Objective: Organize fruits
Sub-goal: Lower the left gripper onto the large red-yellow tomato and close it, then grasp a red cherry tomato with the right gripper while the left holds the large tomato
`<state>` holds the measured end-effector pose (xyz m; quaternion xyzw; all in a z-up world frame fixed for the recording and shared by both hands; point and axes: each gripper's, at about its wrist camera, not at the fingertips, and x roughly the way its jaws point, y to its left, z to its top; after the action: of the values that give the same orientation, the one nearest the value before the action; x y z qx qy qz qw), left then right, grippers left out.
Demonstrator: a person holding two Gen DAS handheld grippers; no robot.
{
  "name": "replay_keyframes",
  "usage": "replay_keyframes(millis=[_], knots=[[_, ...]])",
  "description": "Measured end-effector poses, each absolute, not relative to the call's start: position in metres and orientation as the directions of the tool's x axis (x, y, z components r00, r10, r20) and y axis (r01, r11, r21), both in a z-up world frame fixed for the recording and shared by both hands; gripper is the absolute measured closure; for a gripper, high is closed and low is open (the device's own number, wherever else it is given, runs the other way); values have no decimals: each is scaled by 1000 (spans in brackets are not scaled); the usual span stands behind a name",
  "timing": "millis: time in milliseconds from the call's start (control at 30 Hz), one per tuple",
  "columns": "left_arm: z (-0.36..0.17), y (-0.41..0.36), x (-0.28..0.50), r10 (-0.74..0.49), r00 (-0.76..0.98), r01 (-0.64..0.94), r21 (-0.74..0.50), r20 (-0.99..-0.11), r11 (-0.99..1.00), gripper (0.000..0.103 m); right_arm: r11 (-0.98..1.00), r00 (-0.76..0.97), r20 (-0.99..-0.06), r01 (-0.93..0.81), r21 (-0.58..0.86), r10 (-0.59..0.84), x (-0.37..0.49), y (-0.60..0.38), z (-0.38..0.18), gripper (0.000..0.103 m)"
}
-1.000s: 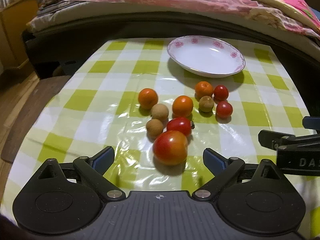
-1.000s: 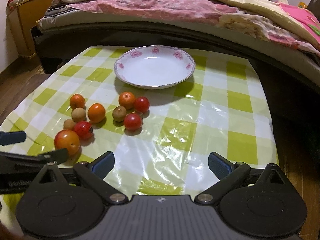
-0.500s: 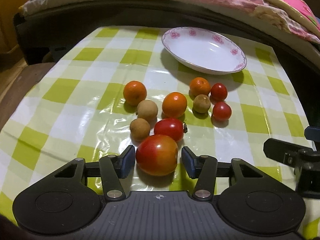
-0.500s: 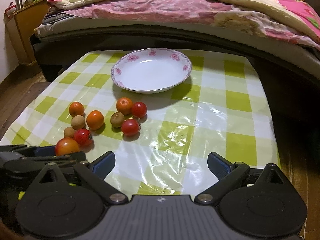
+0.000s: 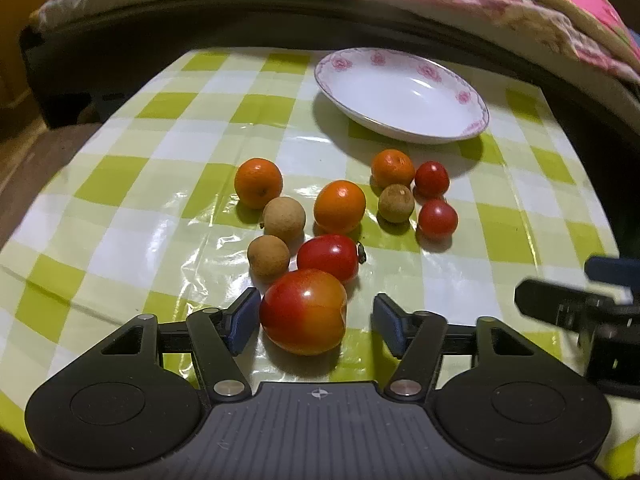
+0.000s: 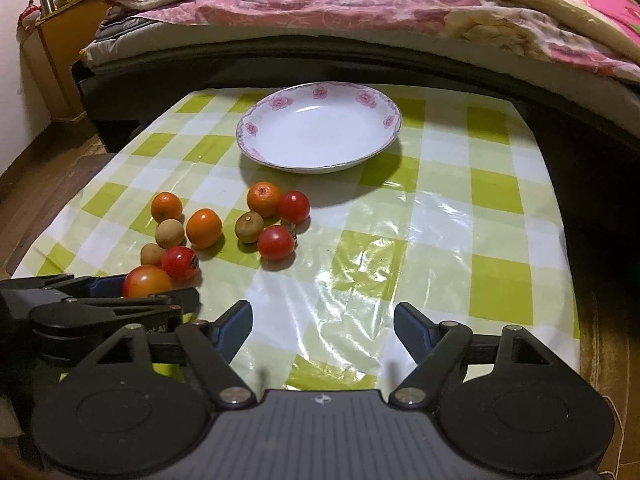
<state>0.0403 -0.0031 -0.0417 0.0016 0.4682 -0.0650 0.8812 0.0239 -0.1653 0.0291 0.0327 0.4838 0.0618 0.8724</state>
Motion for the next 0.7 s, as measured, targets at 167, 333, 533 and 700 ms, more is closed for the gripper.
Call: replay_keyframes(millis=[167, 333, 533, 700], knots=[[-41, -4, 40, -79, 565, 121, -13, -821, 993, 51, 989, 529, -836, -91, 117, 147, 28, -165, 30, 23], [-40, -3, 39, -86, 571, 134, -10, -817, 991, 52, 987, 531, -833, -112, 116, 158, 39, -162, 28, 23], [-40, 0, 40, -106, 567, 131, -38, -817, 991, 52, 976, 526, -824, -163, 143, 209, 58, -154, 22, 23], [-40, -2, 39, -111, 571, 144, -34, -814, 989, 52, 962, 519, -819, -235, 136, 243, 76, -139, 10, 23]])
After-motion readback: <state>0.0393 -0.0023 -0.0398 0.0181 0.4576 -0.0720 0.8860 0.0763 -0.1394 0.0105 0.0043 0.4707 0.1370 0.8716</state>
